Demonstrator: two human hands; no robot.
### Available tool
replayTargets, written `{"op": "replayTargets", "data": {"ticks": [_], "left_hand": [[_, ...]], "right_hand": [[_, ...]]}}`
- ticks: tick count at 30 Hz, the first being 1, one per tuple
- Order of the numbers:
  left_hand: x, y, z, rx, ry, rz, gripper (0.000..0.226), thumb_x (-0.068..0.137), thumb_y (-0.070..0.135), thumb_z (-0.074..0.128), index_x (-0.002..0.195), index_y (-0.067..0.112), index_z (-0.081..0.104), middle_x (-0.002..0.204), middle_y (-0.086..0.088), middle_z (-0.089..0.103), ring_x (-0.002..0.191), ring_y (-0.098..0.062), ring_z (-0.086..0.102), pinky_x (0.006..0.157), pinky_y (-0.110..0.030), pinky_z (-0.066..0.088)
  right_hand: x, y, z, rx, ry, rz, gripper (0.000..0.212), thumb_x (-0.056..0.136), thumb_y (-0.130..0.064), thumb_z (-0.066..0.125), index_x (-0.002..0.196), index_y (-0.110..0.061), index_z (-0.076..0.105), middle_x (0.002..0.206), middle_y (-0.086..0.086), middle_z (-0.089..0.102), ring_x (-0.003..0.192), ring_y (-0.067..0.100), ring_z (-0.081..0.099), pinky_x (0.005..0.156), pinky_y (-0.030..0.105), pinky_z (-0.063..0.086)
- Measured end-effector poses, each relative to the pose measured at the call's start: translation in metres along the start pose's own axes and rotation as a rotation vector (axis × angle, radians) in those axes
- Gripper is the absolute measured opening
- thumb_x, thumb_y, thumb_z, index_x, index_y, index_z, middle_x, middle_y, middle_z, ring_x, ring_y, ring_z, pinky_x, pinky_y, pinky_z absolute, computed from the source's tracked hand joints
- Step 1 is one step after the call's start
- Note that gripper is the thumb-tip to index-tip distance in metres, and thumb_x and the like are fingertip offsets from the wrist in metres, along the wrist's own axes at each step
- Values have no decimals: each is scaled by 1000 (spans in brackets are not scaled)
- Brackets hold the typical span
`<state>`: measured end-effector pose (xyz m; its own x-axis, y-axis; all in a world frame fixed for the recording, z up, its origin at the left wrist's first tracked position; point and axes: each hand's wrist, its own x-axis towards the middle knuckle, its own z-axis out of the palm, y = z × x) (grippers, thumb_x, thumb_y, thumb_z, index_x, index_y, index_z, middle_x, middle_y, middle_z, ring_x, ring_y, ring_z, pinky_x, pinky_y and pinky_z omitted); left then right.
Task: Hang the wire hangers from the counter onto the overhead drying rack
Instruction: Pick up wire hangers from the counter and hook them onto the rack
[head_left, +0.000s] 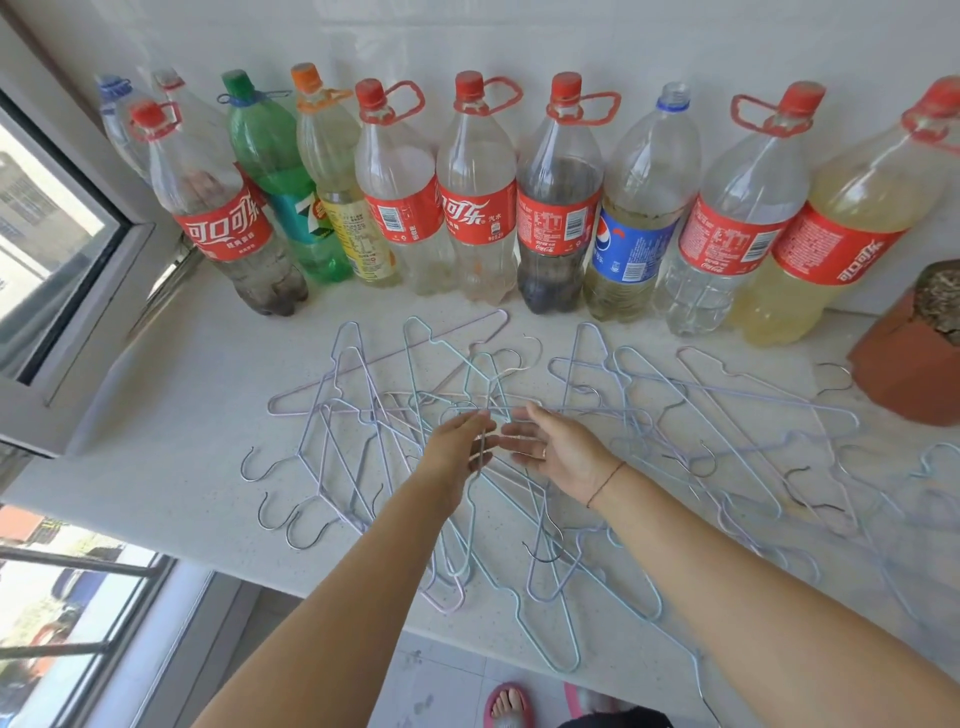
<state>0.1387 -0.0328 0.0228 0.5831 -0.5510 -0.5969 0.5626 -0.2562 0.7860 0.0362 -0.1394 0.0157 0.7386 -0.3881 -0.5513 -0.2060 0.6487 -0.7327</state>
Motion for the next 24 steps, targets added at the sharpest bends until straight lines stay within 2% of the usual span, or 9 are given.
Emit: {"op": "replayTargets", "data": {"ticks": [2, 5, 7, 9, 11, 14, 17, 21, 24], "left_hand": [[-6, 9, -9, -55, 34, 19, 12, 92, 20, 57, 96, 10, 61, 82, -4, 61, 70, -15, 57, 68, -24, 47], [-17, 22, -25, -94, 62, 54, 9, 92, 19, 57, 95, 12, 62, 73, -2, 56, 61, -13, 51, 61, -23, 44], [-23, 30, -35, -114, 72, 75, 10, 92, 20, 57, 98, 13, 62, 72, -1, 55, 57, -12, 50, 56, -21, 43], [-27, 35, -43, -132, 90, 87, 9, 92, 20, 56, 97, 15, 61, 71, 0, 55, 55, -11, 50, 52, -19, 43], [-31, 38, -51, -150, 109, 94, 8, 93, 20, 55, 97, 15, 59, 73, 0, 55, 58, -11, 49, 53, -20, 41], [-34, 40, -59, -174, 125, 101, 7, 93, 18, 55, 98, 15, 57, 72, -1, 55, 56, -9, 49, 50, -18, 40], [-38, 40, -62, -185, 165, 101, 5, 92, 18, 55, 93, 15, 58, 71, 0, 55, 53, -8, 48, 49, -17, 38], [-41, 41, -63, -199, 205, 103, 9, 92, 18, 54, 97, 13, 60, 71, 0, 53, 57, -9, 42, 52, -18, 34], [-44, 45, -61, -216, 220, 105, 9, 92, 18, 54, 96, 14, 60, 71, 0, 51, 56, -9, 39, 49, -17, 32]], "right_hand": [[-3, -1, -13, -374, 52, -96, 15, 93, -17, 51, 103, -11, 60, 83, 1, 63, 76, 12, 60, 61, 15, 44], [-9, -2, -36, -853, 58, -222, 14, 86, -10, 60, 97, -9, 68, 82, -4, 64, 76, 6, 57, 63, 7, 41], [-13, -4, -49, -1014, 41, -205, 15, 83, -9, 63, 96, -8, 70, 82, -3, 65, 79, 10, 60, 71, 12, 45], [-15, -5, -59, -1159, 8, -138, 15, 79, -13, 67, 93, -19, 71, 92, 0, 70, 91, 16, 63, 87, 26, 49], [-14, -4, -64, -1302, -13, -106, 19, 75, -17, 69, 90, -30, 69, 97, -4, 71, 98, 14, 64, 97, 36, 46], [-12, -3, -59, -1510, 13, -130, 22, 73, -26, 69, 95, -31, 69, 99, -11, 70, 106, 10, 55, 101, 36, 36], [-14, -4, -49, -1620, 34, -176, 20, 74, -33, 67, 94, -34, 66, 89, -14, 64, 107, 10, 46, 92, 32, 28], [-15, -6, -49, -1569, -3, -165, 14, 73, -35, 69, 83, -39, 61, 81, -14, 60, 99, 6, 44, 86, 30, 26], [-17, -8, -52, -1602, -49, -147, 16, 75, -34, 68, 90, -37, 66, 82, -14, 59, 97, 6, 43, 87, 29, 27]]}}
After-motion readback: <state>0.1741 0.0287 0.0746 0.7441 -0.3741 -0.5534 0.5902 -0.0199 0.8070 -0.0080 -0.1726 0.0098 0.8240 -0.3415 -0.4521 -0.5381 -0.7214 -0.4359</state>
